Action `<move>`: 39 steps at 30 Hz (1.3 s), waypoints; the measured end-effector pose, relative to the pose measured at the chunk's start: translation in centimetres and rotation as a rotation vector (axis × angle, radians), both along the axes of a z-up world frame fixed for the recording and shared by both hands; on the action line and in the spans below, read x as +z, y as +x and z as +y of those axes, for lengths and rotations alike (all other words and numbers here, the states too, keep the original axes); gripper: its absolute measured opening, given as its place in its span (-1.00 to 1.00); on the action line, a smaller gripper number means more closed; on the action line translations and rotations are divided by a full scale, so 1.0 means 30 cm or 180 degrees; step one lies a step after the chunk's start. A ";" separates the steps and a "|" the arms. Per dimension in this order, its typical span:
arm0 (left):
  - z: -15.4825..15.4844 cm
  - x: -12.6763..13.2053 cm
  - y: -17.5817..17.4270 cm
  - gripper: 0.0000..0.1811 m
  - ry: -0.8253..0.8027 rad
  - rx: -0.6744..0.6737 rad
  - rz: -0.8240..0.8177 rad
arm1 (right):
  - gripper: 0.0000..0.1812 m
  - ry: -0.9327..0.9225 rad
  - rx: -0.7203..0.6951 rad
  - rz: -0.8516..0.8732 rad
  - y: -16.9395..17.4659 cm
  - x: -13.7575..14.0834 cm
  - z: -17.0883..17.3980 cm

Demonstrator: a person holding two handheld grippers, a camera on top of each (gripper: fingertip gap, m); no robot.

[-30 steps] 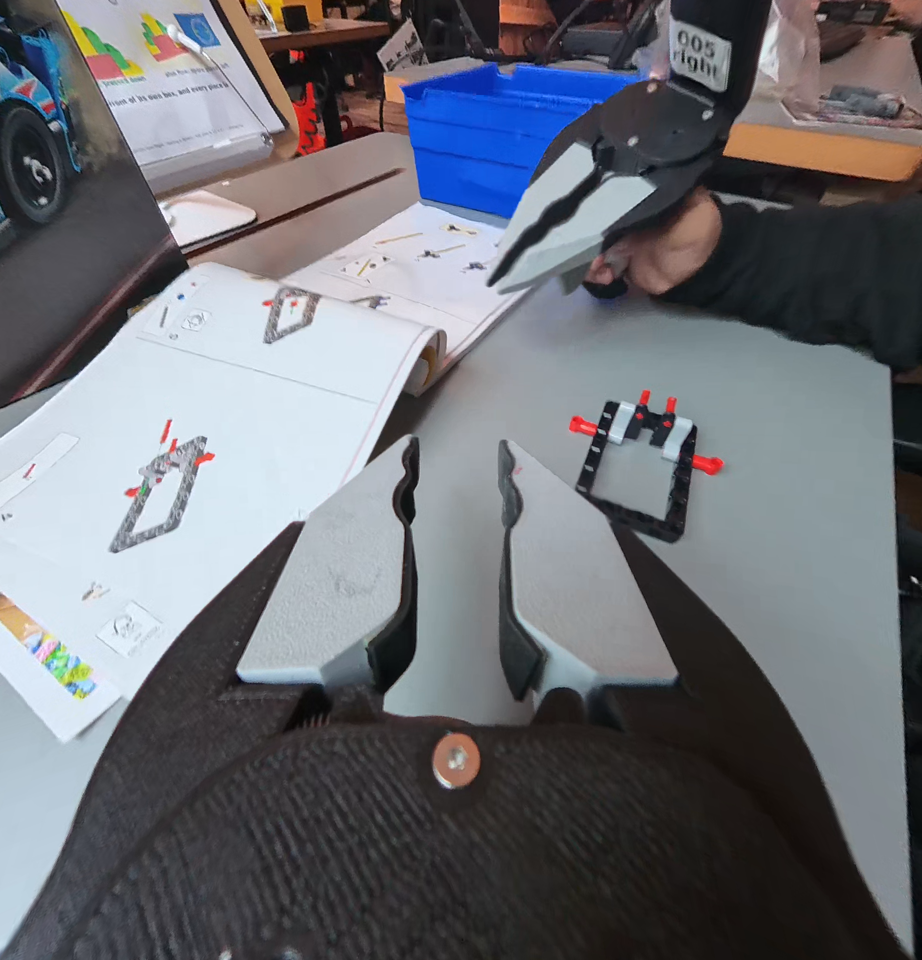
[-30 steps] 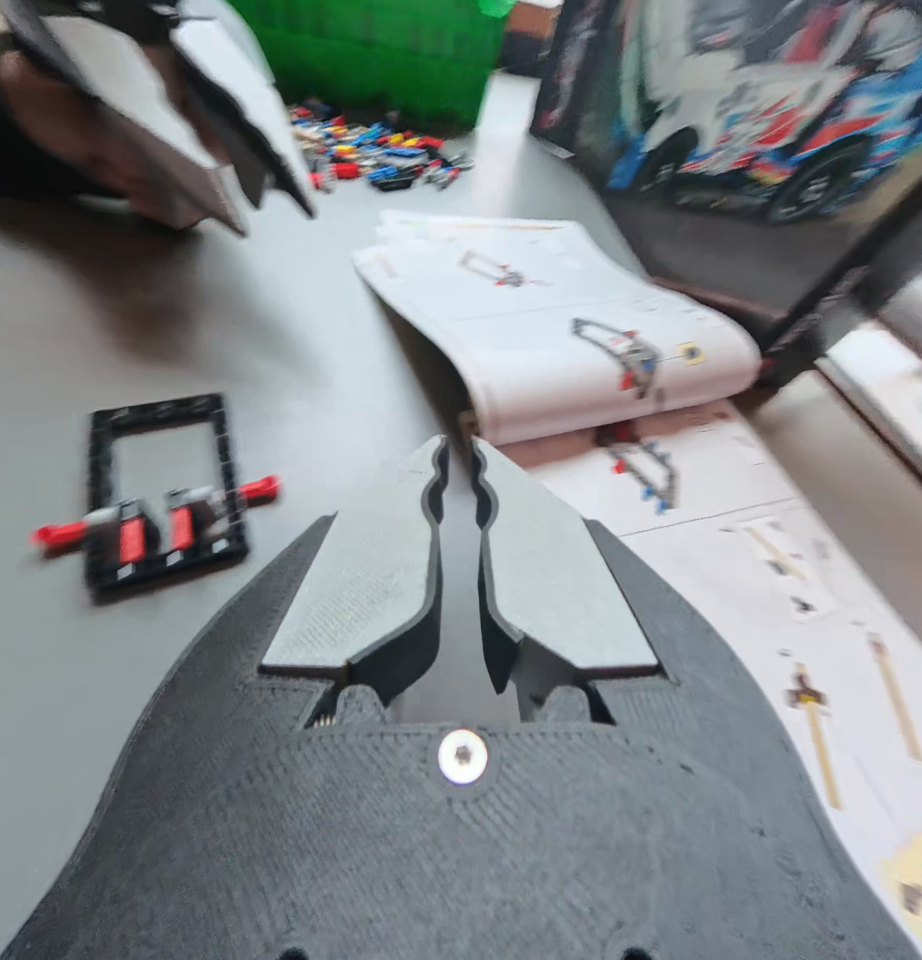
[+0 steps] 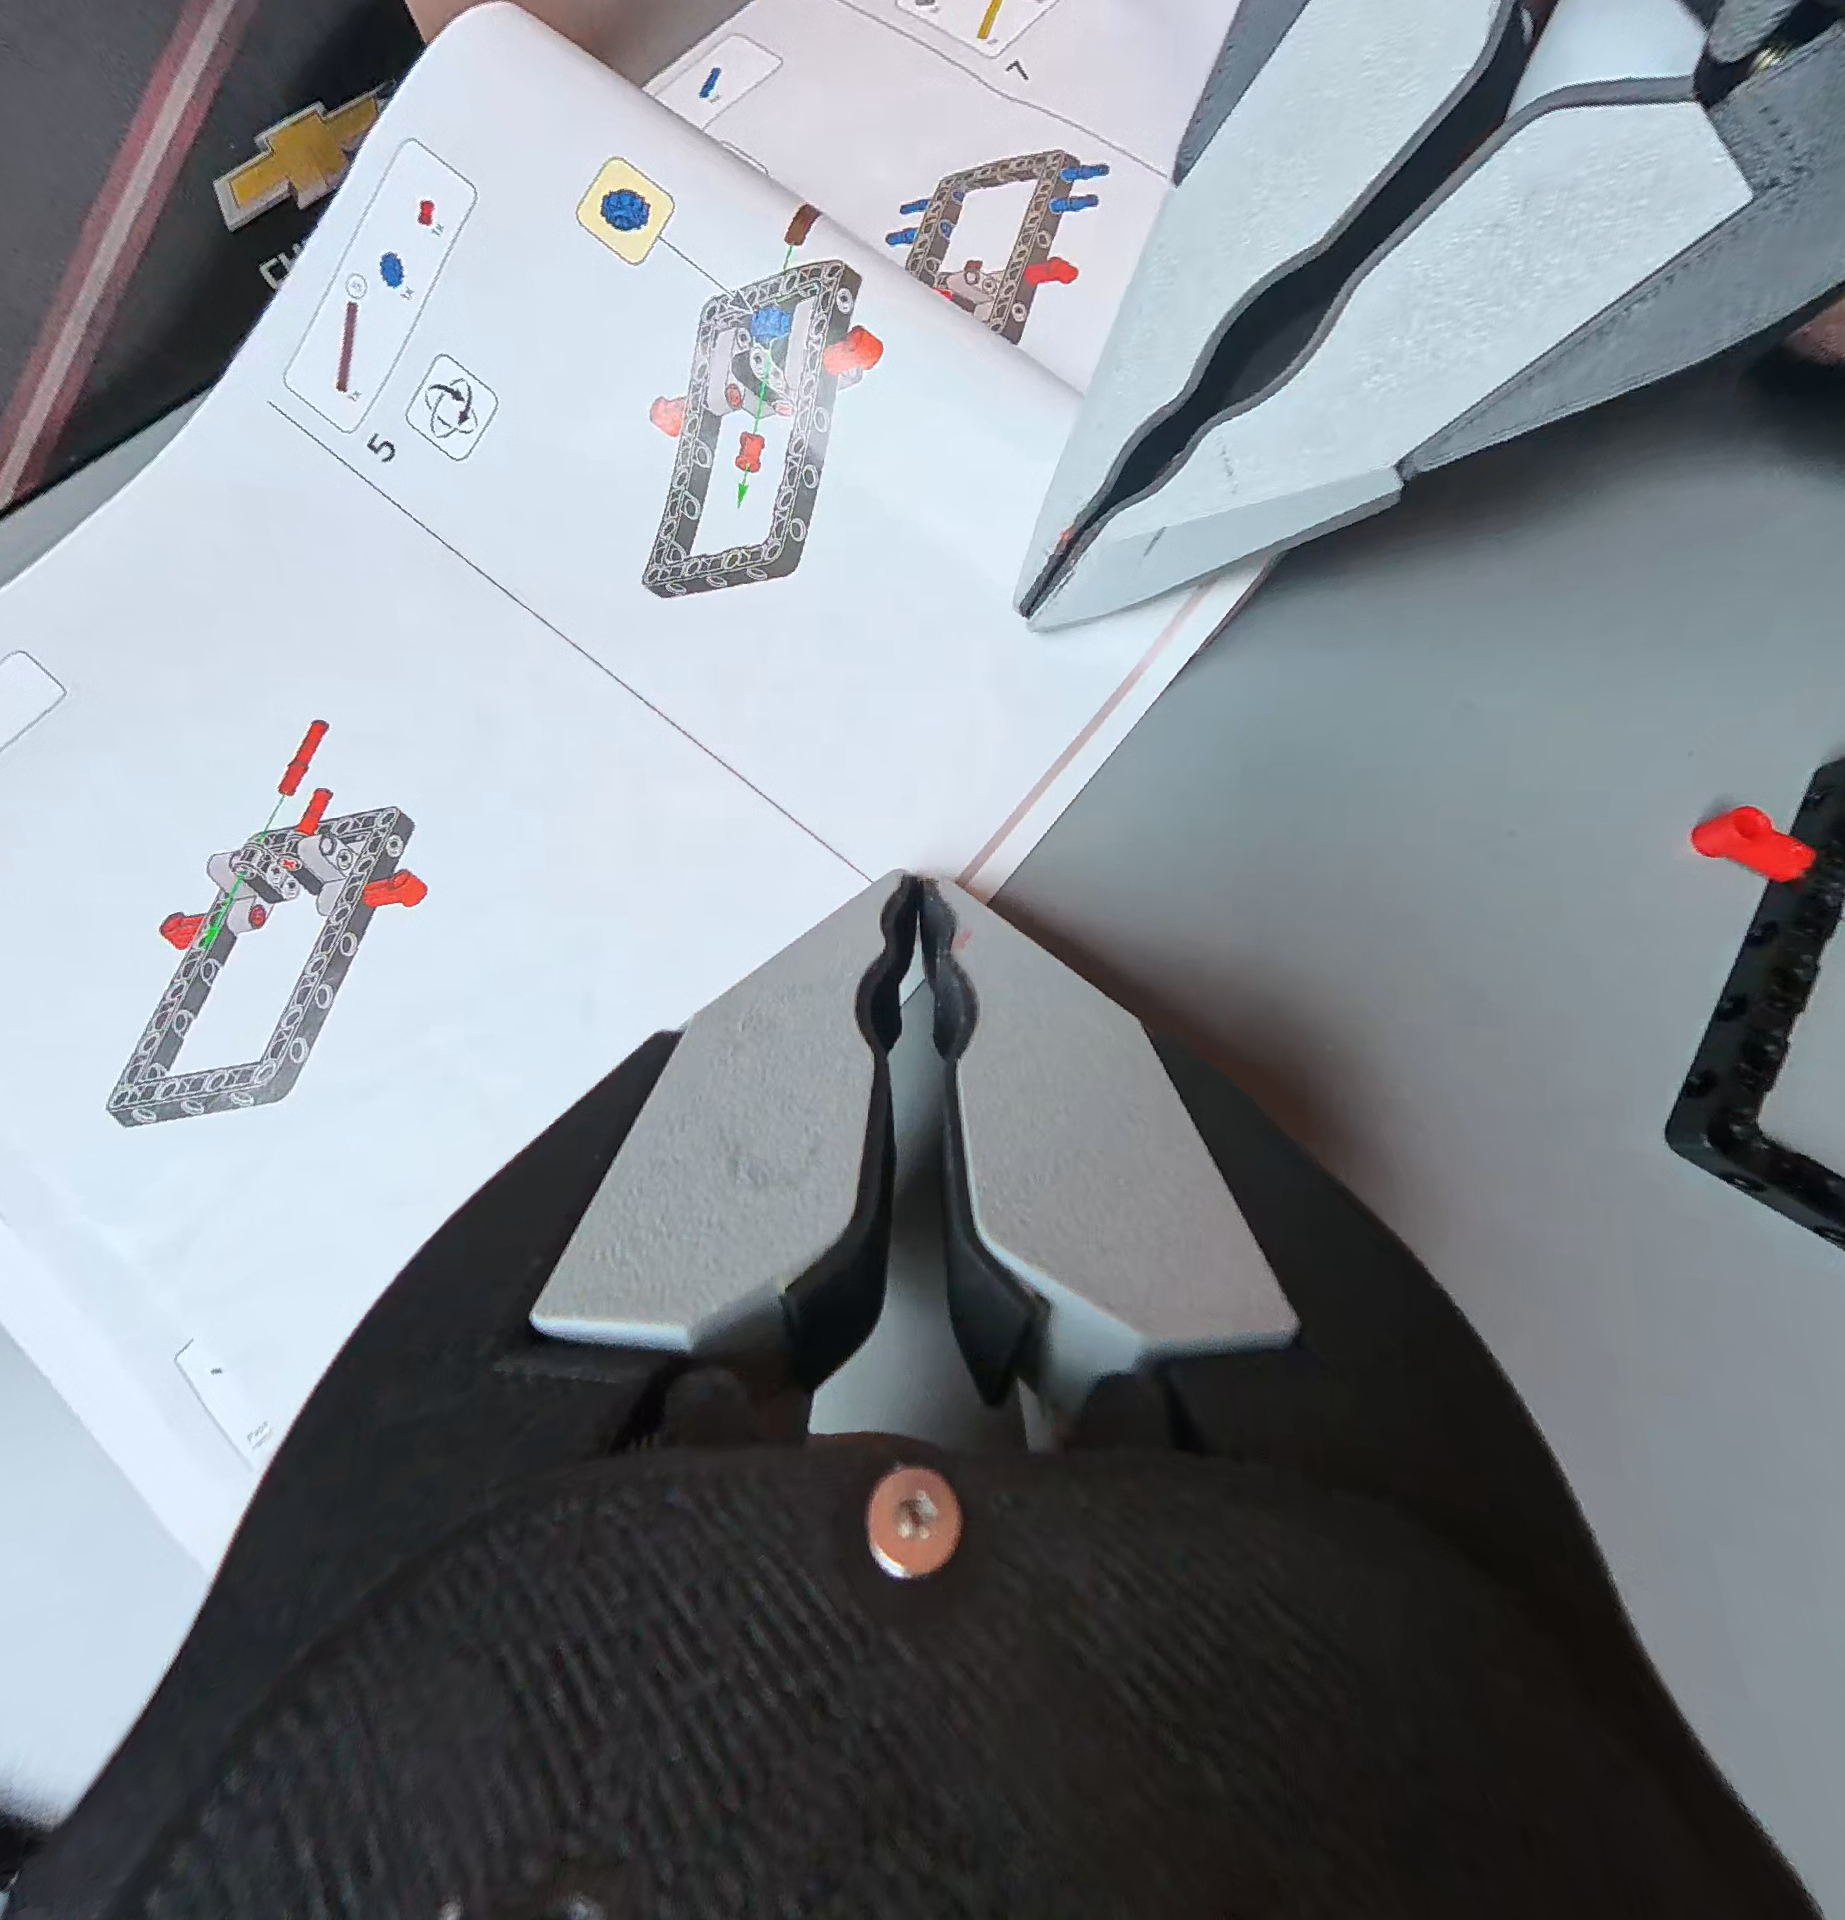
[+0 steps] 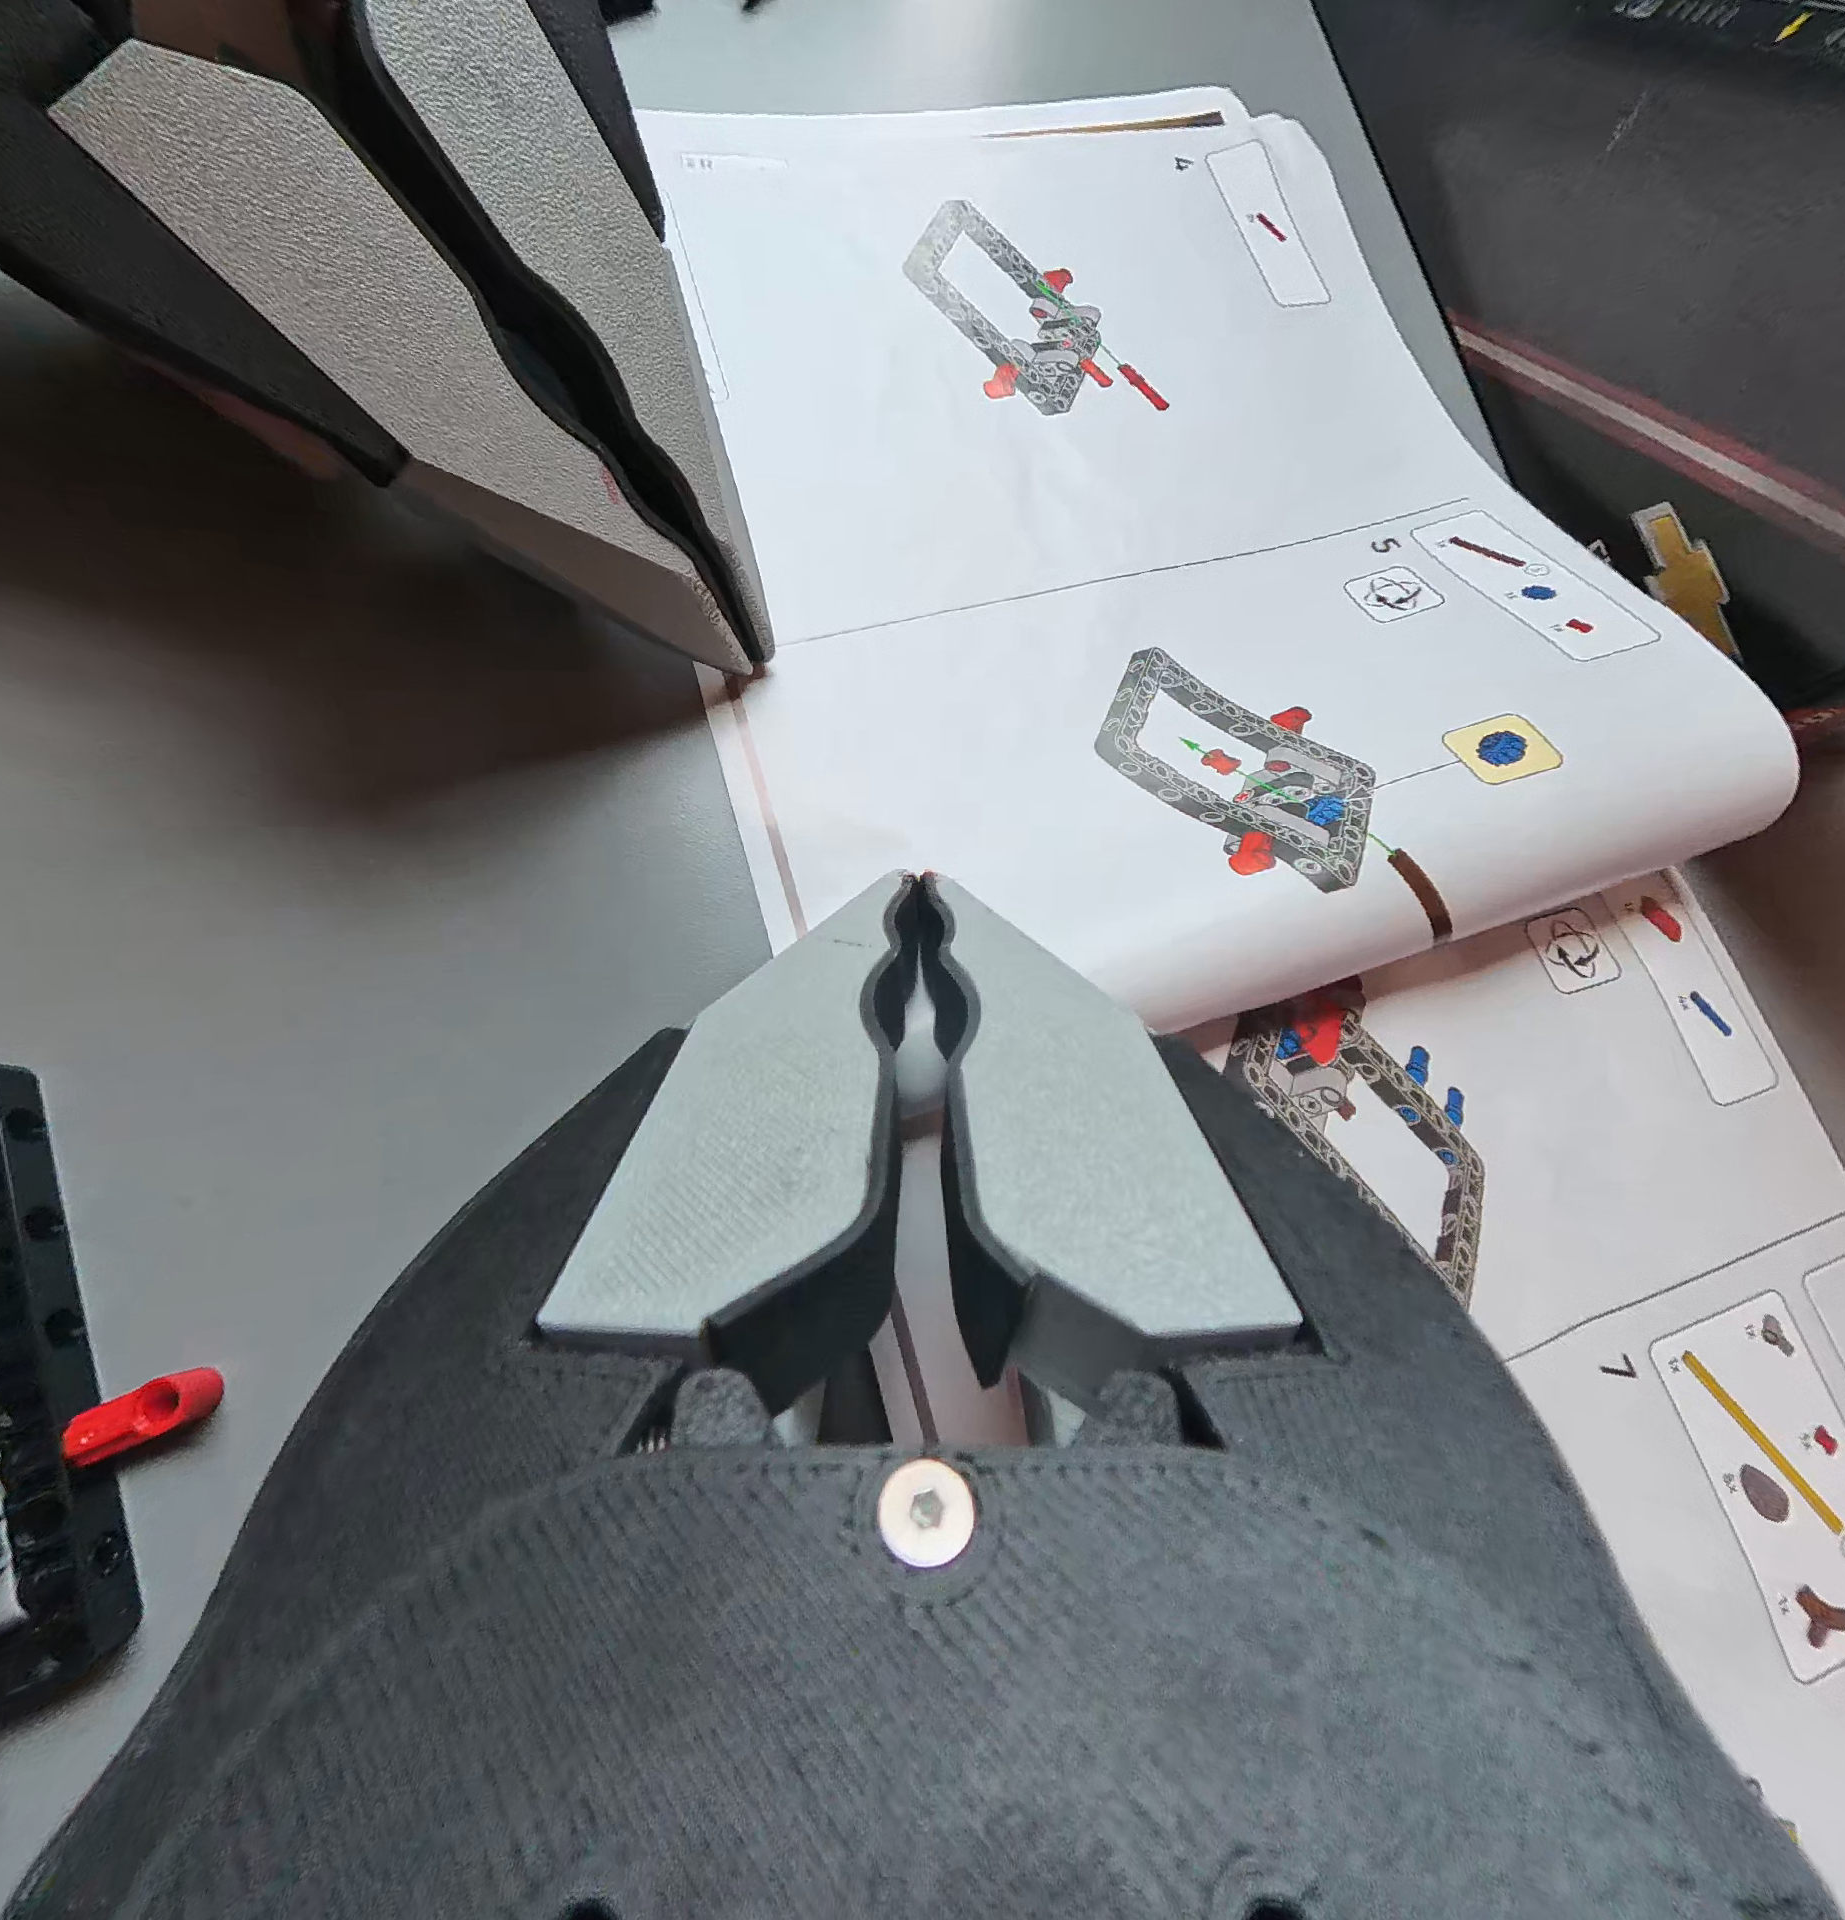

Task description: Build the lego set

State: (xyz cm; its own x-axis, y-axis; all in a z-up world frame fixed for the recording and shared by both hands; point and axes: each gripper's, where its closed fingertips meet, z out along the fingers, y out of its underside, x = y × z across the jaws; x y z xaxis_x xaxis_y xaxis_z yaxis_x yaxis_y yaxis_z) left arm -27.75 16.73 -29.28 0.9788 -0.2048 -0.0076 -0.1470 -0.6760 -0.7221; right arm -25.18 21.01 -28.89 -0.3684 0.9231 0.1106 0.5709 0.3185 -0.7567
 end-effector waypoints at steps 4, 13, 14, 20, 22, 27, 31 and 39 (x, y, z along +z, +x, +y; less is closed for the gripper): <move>0.000 0.000 0.000 -1.00 -0.0012 0.0000 -0.0072 | -1.00 -0.0028 0.0023 0.0007 0.002 0.003 -0.002; 0.000 0.001 0.000 -1.00 0.0012 -0.0006 0.0048 | -1.00 0.0085 0.0040 0.0437 0.002 0.065 -0.002; 0.000 0.001 0.000 -1.00 0.0015 -0.0007 0.0068 | -1.00 0.0116 -0.0006 0.0603 0.001 0.090 0.007; 0.001 0.001 0.000 -1.00 0.0018 -0.0009 0.0086 | -1.00 0.0209 -0.0462 0.1201 0.008 0.201 0.108; 0.001 0.001 0.000 -1.00 0.0024 -0.0011 0.0126 | -1.00 0.0218 -0.0643 0.1277 0.015 0.216 0.148; 0.002 0.002 0.000 -1.00 0.0035 -0.0013 0.0202 | -1.00 -0.0001 -0.0750 0.1195 0.018 0.200 0.184; 0.003 0.002 0.000 -1.00 0.0036 -0.0011 0.0205 | -1.00 0.0008 -0.0739 0.1219 0.020 0.203 0.182; 0.005 0.001 0.002 -1.00 0.0054 -0.0013 0.0304 | -0.96 0.0069 -0.0756 0.1117 0.012 0.184 0.184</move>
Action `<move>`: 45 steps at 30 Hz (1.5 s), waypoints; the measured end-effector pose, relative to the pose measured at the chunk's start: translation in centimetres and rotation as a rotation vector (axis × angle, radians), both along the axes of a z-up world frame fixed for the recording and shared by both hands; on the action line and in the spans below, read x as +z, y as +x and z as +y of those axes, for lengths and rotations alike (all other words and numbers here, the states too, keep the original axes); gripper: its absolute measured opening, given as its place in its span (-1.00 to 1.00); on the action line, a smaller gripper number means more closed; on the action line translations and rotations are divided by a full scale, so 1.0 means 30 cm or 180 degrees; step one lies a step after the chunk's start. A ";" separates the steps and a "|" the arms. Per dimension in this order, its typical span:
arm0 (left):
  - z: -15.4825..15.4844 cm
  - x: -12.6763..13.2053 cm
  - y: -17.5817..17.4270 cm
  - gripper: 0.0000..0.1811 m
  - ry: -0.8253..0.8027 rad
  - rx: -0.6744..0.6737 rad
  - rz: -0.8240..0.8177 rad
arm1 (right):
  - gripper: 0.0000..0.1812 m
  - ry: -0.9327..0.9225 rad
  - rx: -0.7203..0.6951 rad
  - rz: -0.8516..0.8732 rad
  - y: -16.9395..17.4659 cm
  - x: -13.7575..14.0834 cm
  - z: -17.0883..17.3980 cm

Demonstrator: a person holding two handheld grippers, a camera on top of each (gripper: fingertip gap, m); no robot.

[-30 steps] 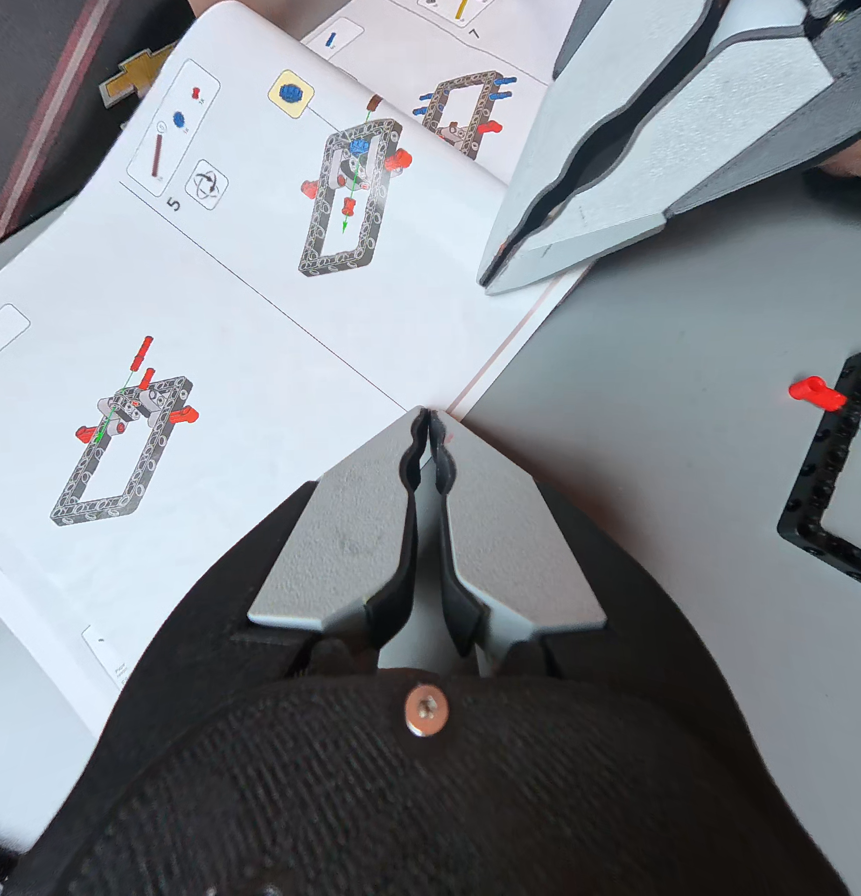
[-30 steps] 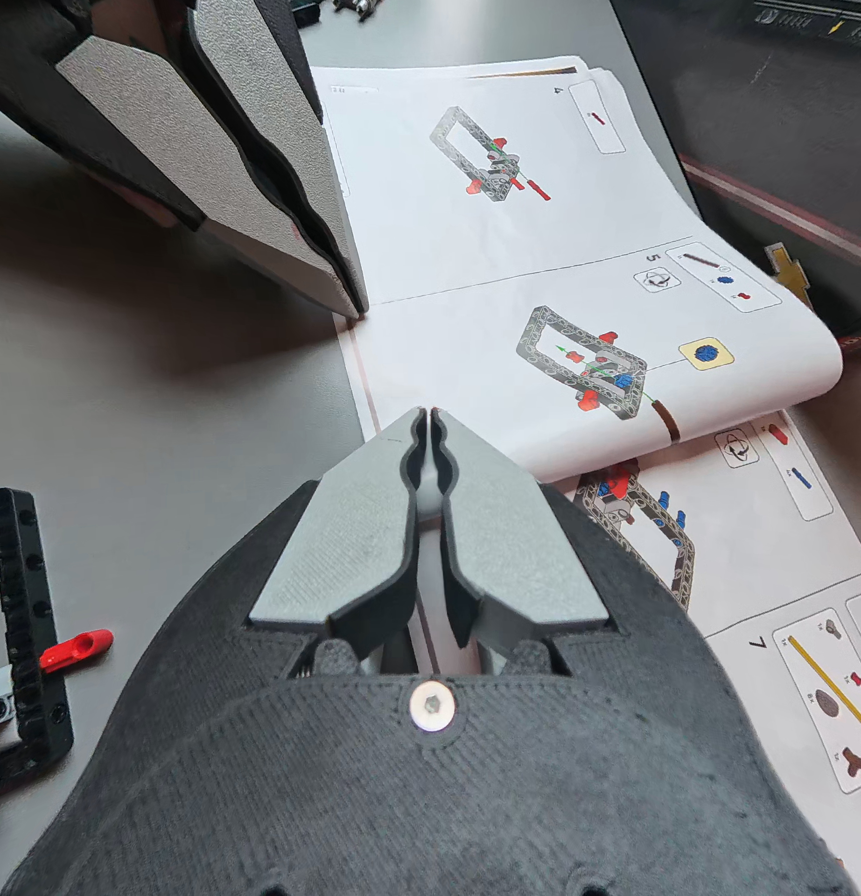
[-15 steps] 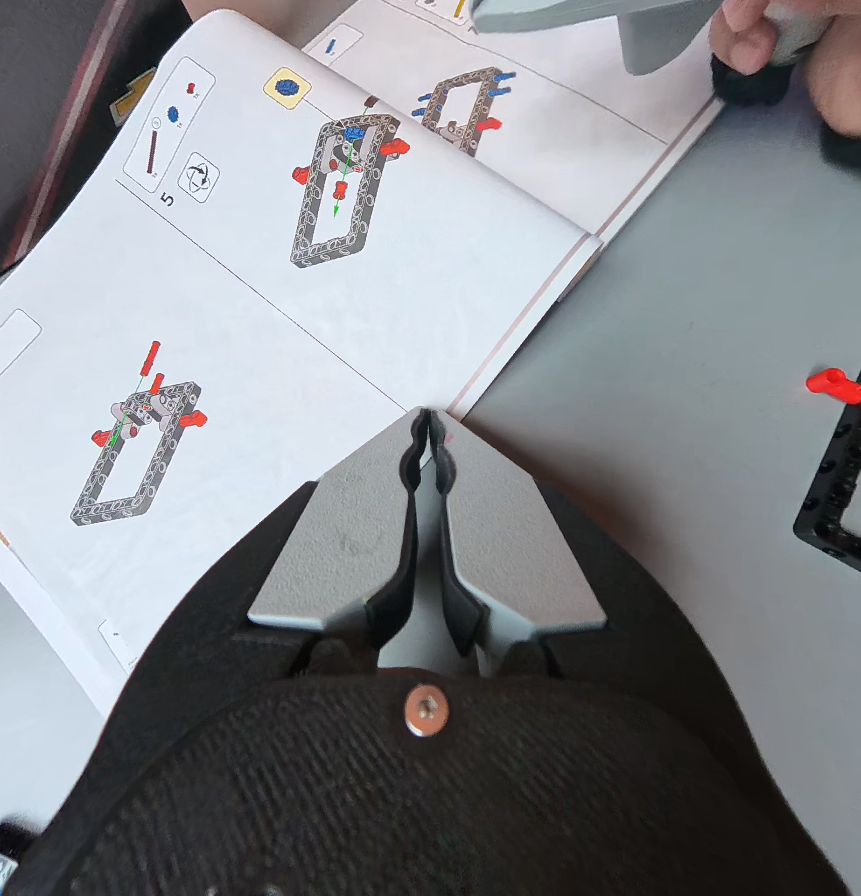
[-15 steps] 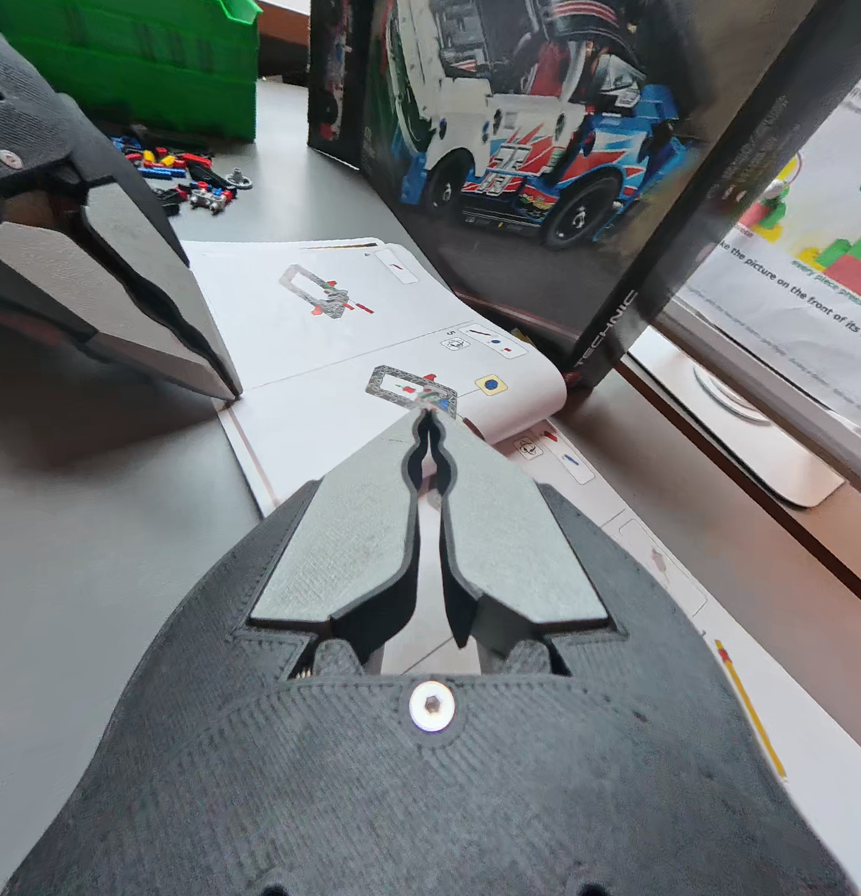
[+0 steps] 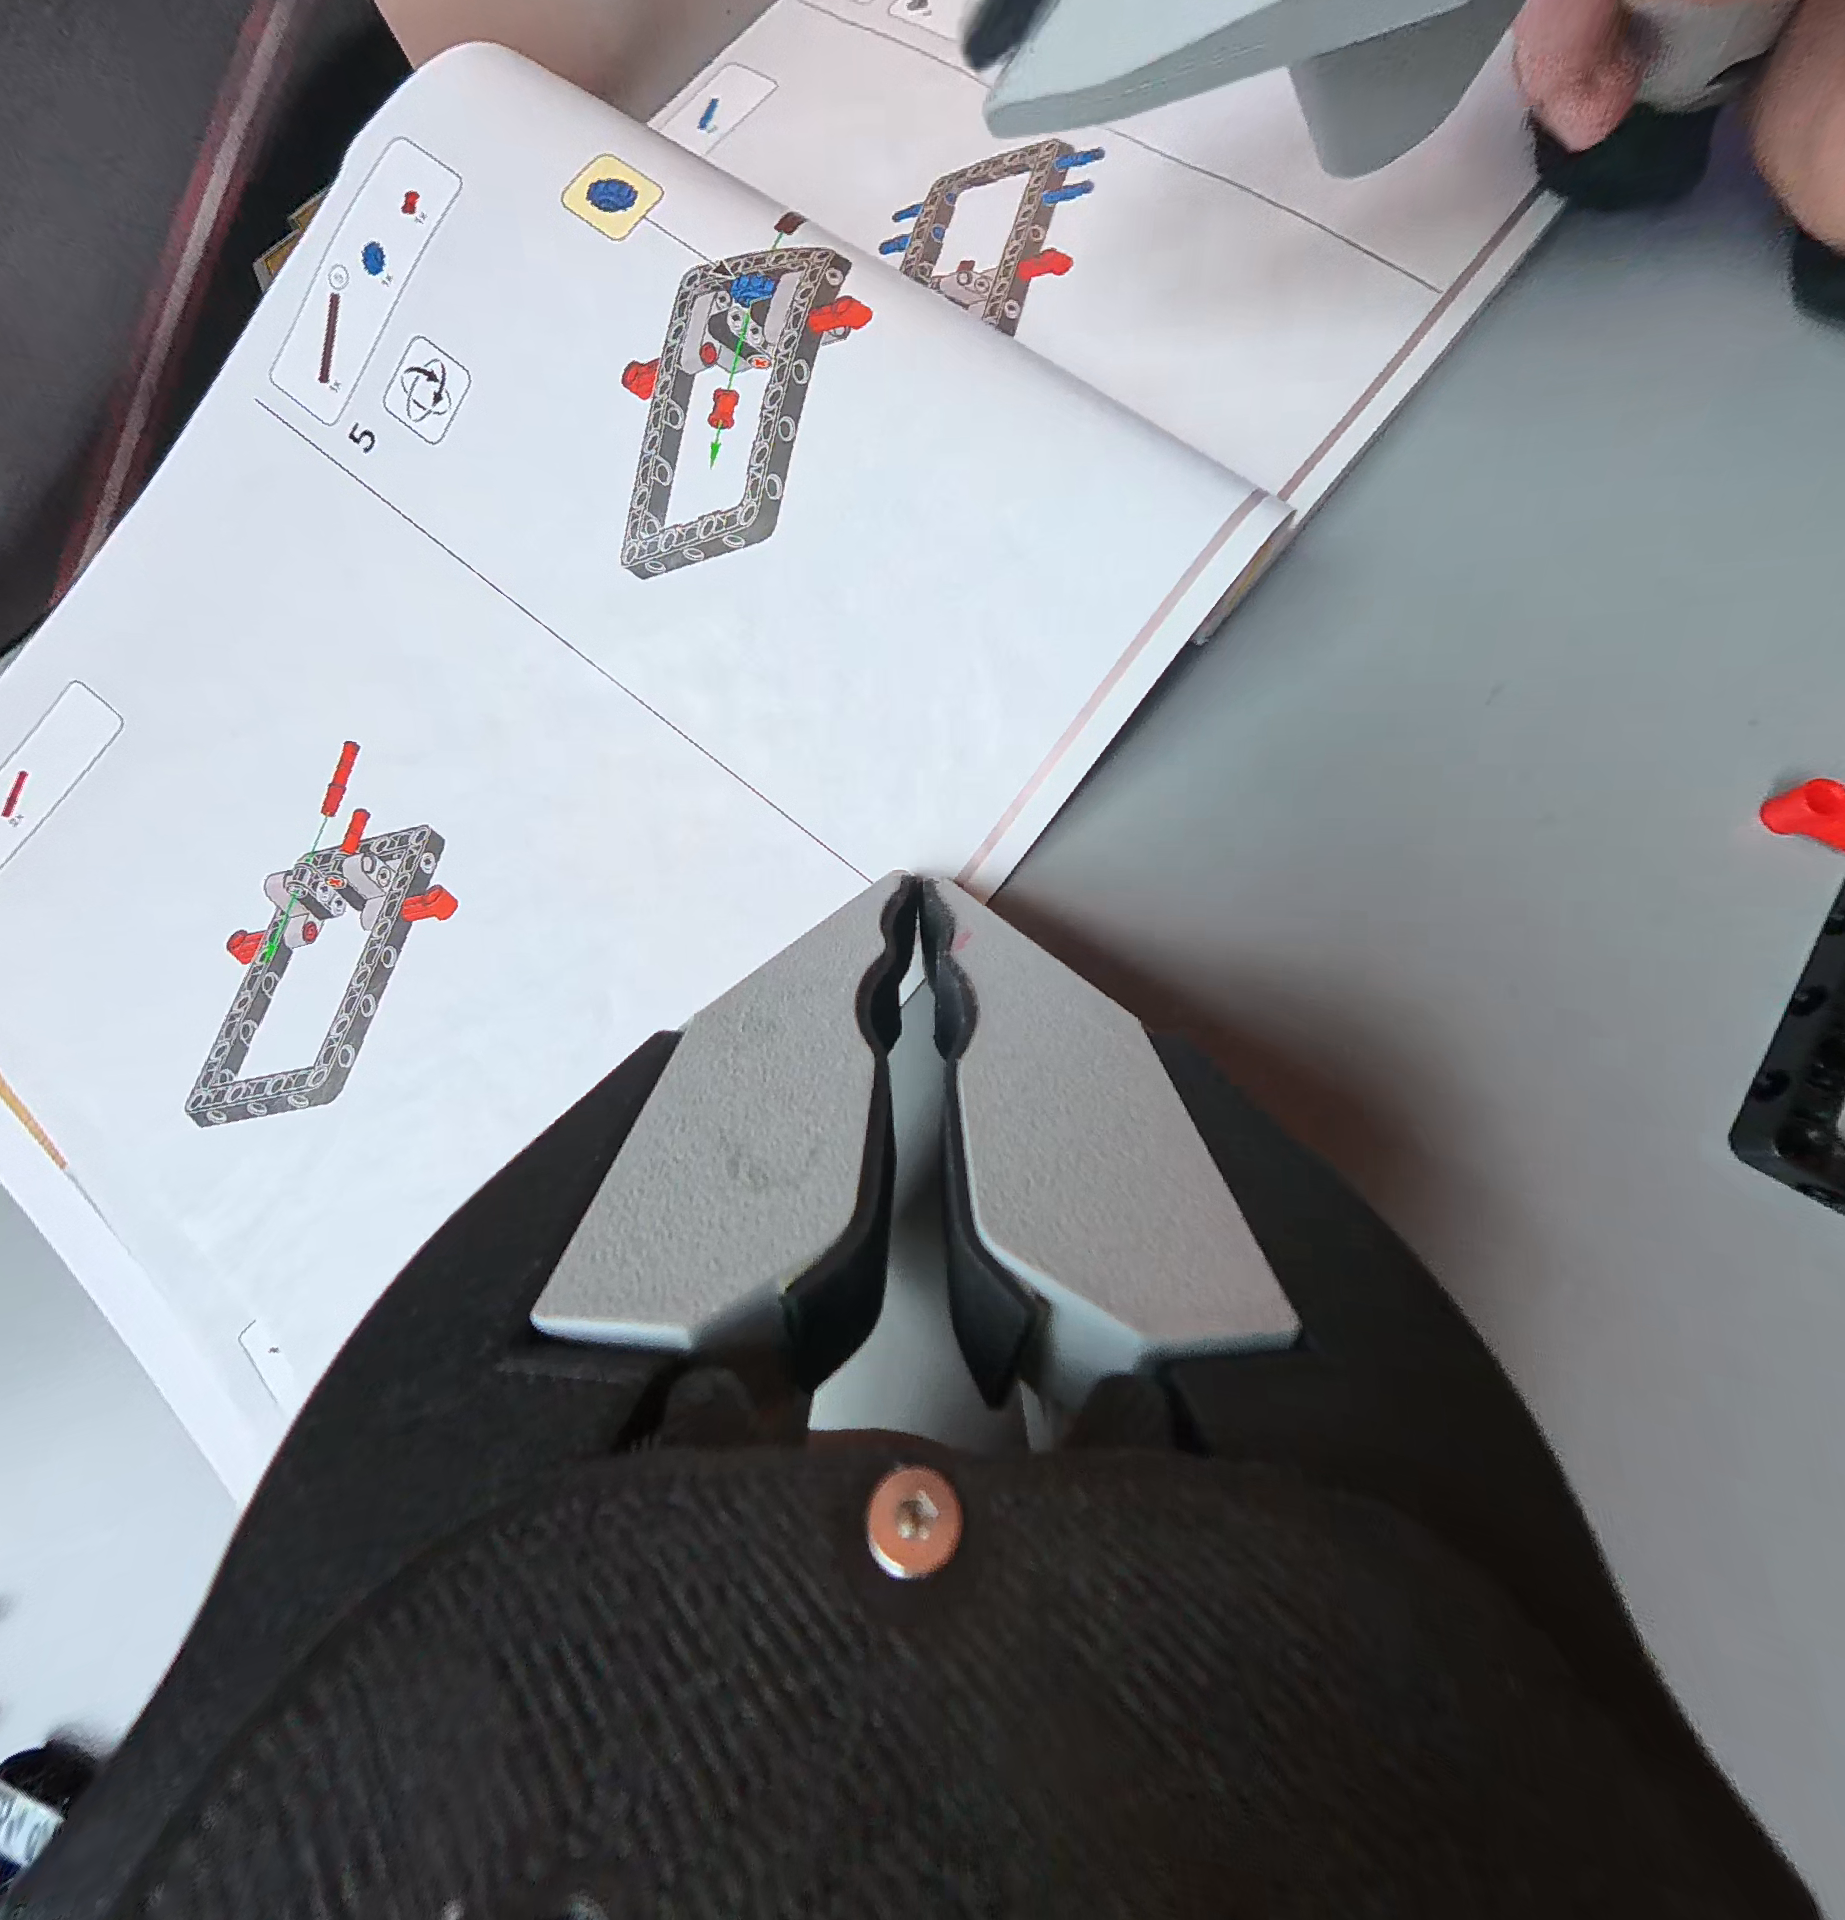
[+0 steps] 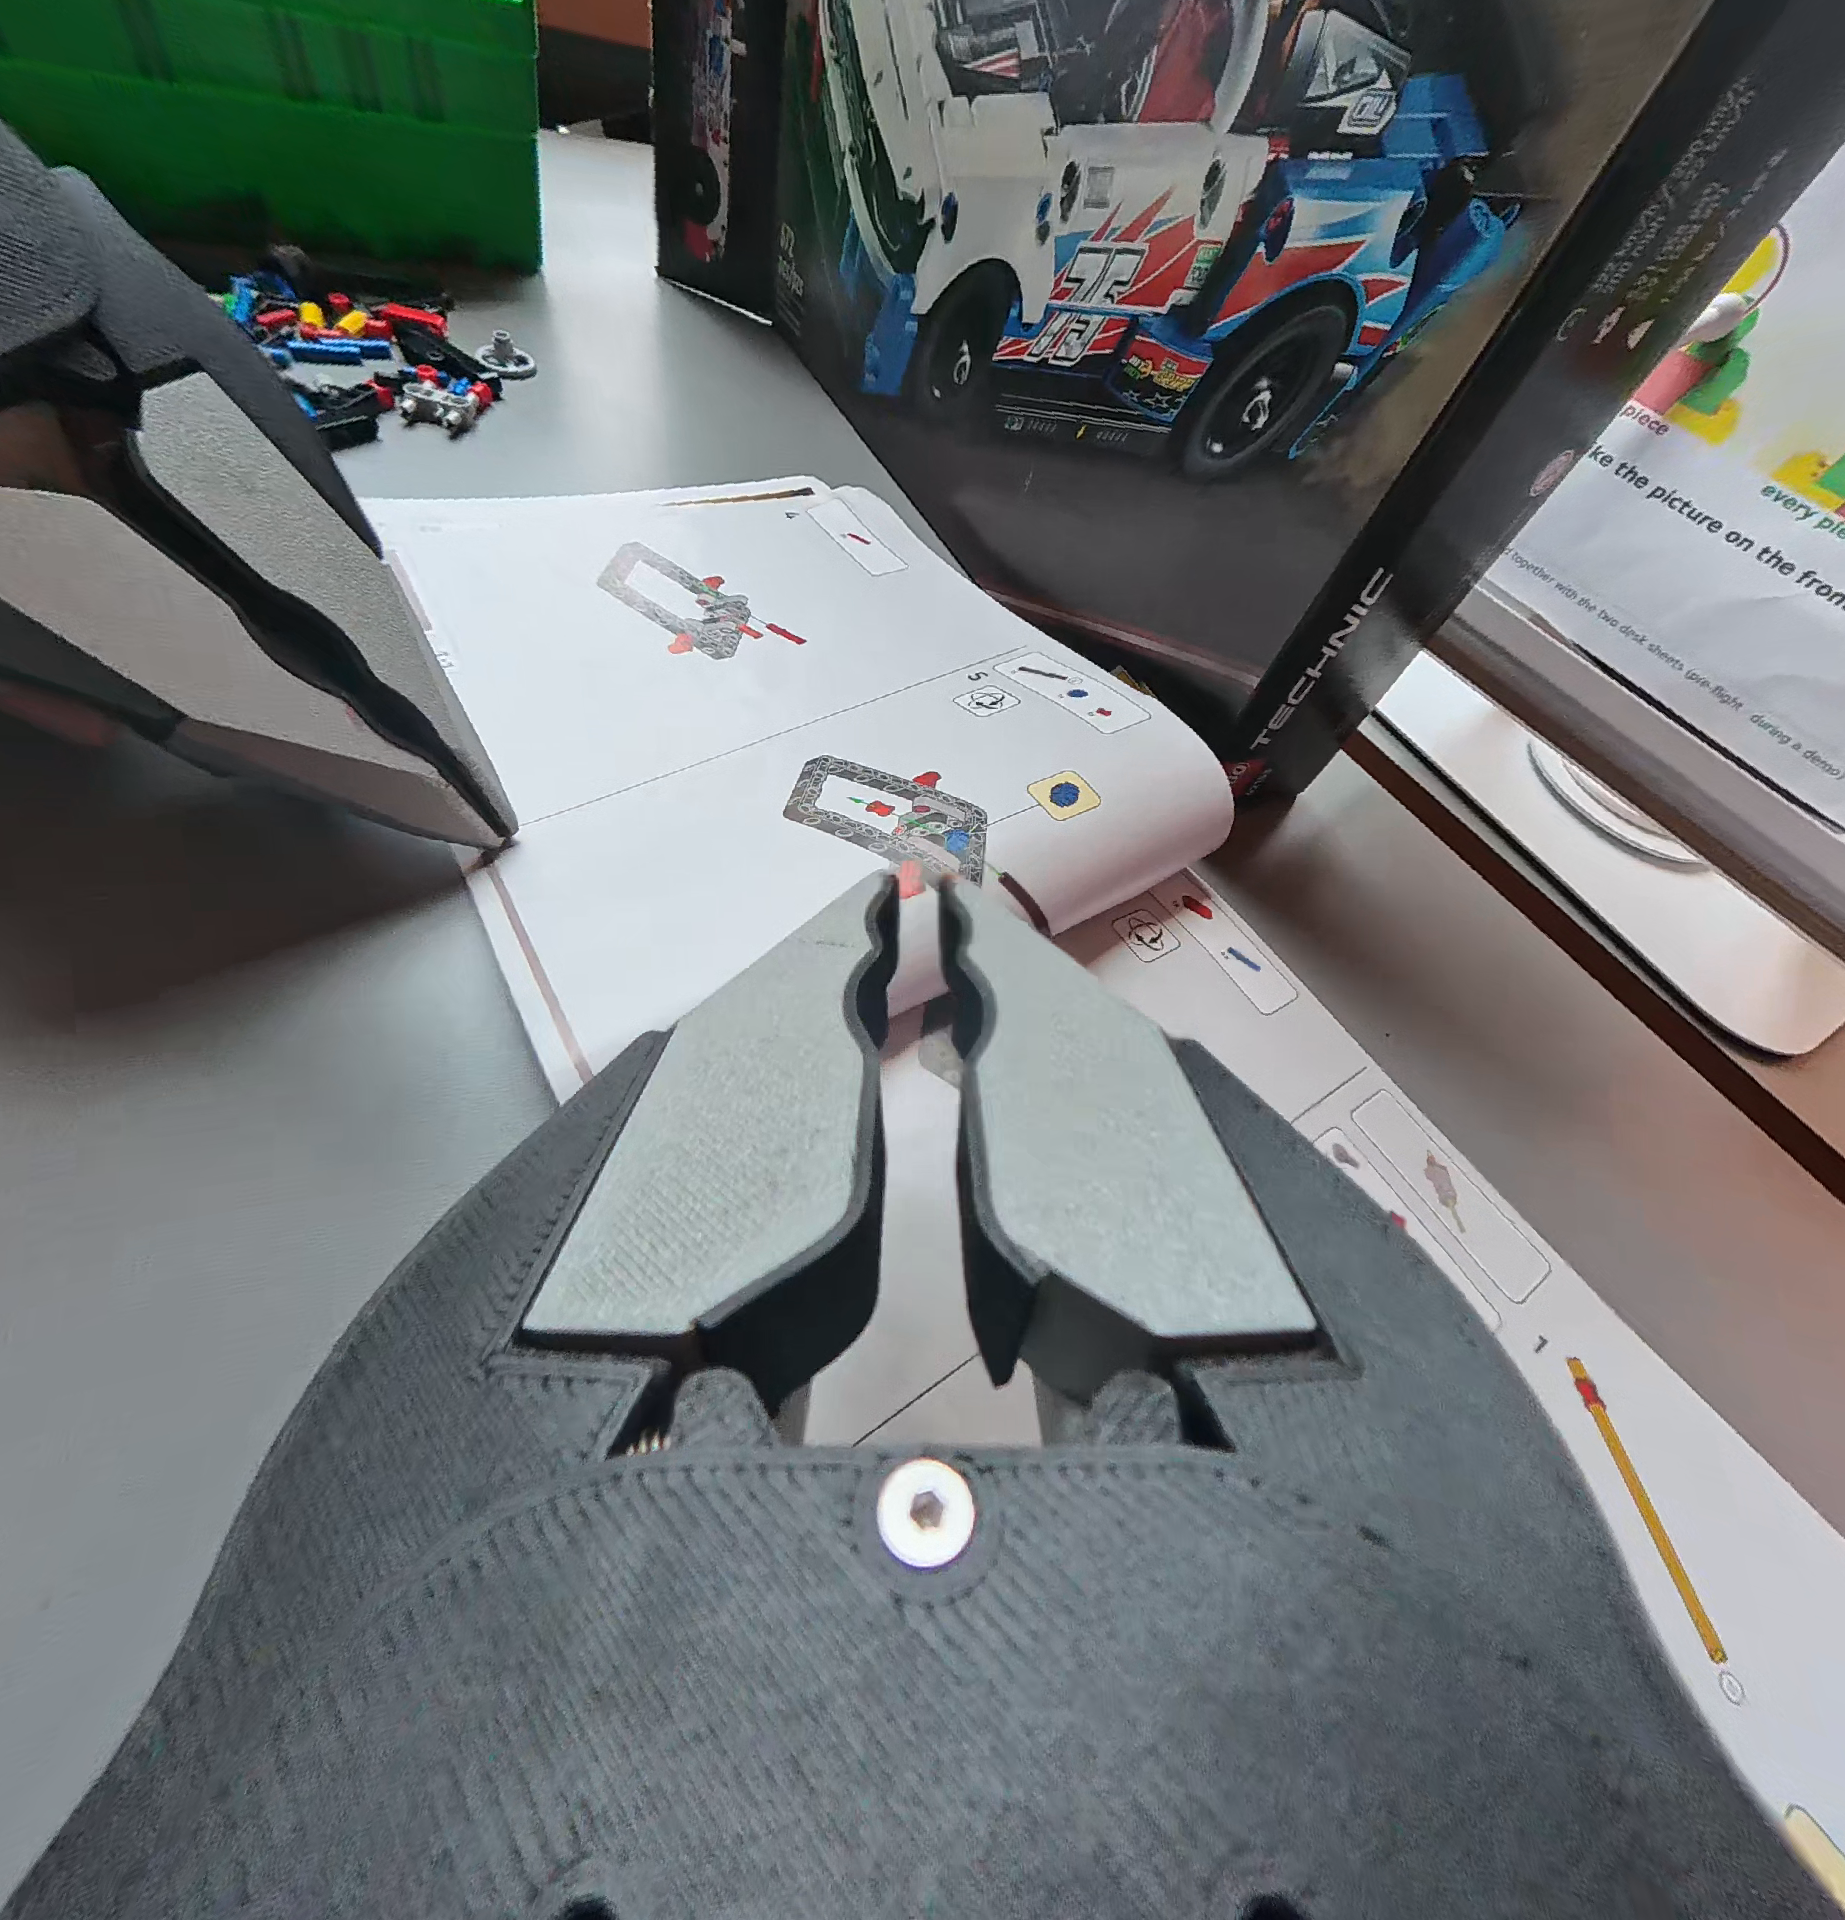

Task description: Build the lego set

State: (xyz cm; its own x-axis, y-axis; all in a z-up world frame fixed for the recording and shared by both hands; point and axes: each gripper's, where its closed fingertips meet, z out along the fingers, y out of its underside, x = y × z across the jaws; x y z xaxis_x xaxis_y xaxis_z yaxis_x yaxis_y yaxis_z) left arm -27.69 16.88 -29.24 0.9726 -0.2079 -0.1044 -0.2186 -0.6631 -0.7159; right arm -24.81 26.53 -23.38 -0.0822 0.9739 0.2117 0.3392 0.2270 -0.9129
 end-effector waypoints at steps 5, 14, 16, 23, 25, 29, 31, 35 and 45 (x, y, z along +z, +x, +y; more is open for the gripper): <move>0.000 0.000 -0.001 -1.00 0.0007 0.0001 0.0038 | -0.72 -0.0128 -0.0136 0.0005 -0.002 0.003 0.028; 0.001 0.000 0.000 -1.00 0.0012 -0.0006 0.0069 | -0.71 -0.0114 -0.0114 -0.0020 -0.002 -0.002 0.024; 0.001 0.000 0.001 -1.00 0.0015 -0.0006 0.0079 | -0.71 -0.0088 -0.0119 -0.0017 -0.002 -0.002 0.022; 0.001 0.003 -0.016 -0.92 0.0021 0.0097 0.0045 | -0.72 -0.0115 -0.0151 0.0065 0.002 0.011 0.028; -0.002 0.003 -0.022 -0.89 -0.0004 0.0141 -0.0060 | -0.72 -0.0141 -0.0165 0.0126 0.006 0.021 0.032; -0.007 0.005 -0.024 -0.87 -0.0017 0.0148 -0.0059 | -0.72 -0.0190 -0.0157 0.0244 0.015 0.040 0.033; -0.010 0.009 -0.024 -0.85 -0.0001 0.0140 -0.0011 | -0.74 -0.0204 -0.0155 0.0310 0.022 0.050 0.032; -0.014 0.006 -0.030 -0.88 -0.0035 0.0206 -0.0308 | -0.74 -0.0283 -0.0078 0.0290 0.025 0.046 0.022; -0.024 0.000 -0.034 -0.90 -0.0070 0.0190 -0.0428 | -1.00 0.0285 0.0337 -0.0618 0.004 -0.114 -0.080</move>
